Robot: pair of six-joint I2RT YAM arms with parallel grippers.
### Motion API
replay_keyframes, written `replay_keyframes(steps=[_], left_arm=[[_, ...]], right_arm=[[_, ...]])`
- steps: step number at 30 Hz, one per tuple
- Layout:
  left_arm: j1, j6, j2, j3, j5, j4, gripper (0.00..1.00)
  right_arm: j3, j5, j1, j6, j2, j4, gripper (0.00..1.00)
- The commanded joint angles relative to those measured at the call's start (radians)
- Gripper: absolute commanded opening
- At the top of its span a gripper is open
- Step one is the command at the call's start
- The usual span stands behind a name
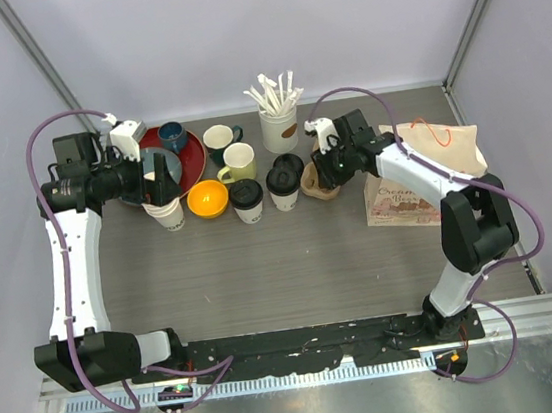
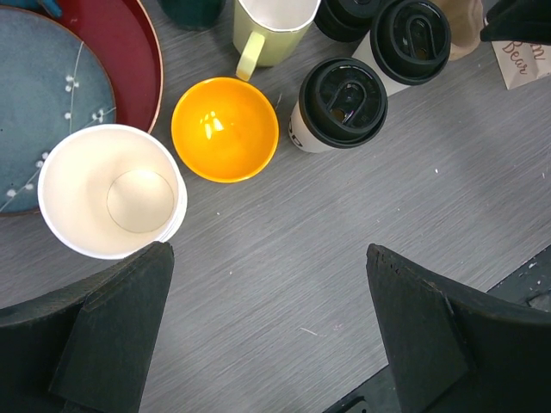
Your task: Pack the takeout coffee
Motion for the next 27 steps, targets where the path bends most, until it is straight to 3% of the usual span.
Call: replay_keyframes(steps=[1, 5, 9, 17, 27], left_arm=[[0.006, 0.016, -0.032, 0.009, 0.026, 0.001, 0.98], [0.006, 0.022, -0.032, 0.009, 0.030, -0.003, 0.98], [0.005, 0.022, -0.027, 0.009, 0.036, -0.003, 0.98], [0.006, 0.022, -0.024, 0.014, 0.038, -0.008, 0.98], [0.006, 0.025, -0.027, 0.012, 0.039, -0.008, 0.98]], right_arm=[[-0.005, -0.244, 0.011, -0.282, -0.071, 0.000, 0.38], [0.031, -0.273, 0.016, -0.453, -0.024, -0.068, 0.40], [0.056, -0.251, 0.014, -0.518, 0.010, -0.125, 0.42], [0.059, -0.227, 0.032, -0.486, 0.061, -0.080, 0.51], [0.099, -0.182, 0.039, -0.500, 0.100, -0.079, 0.45]])
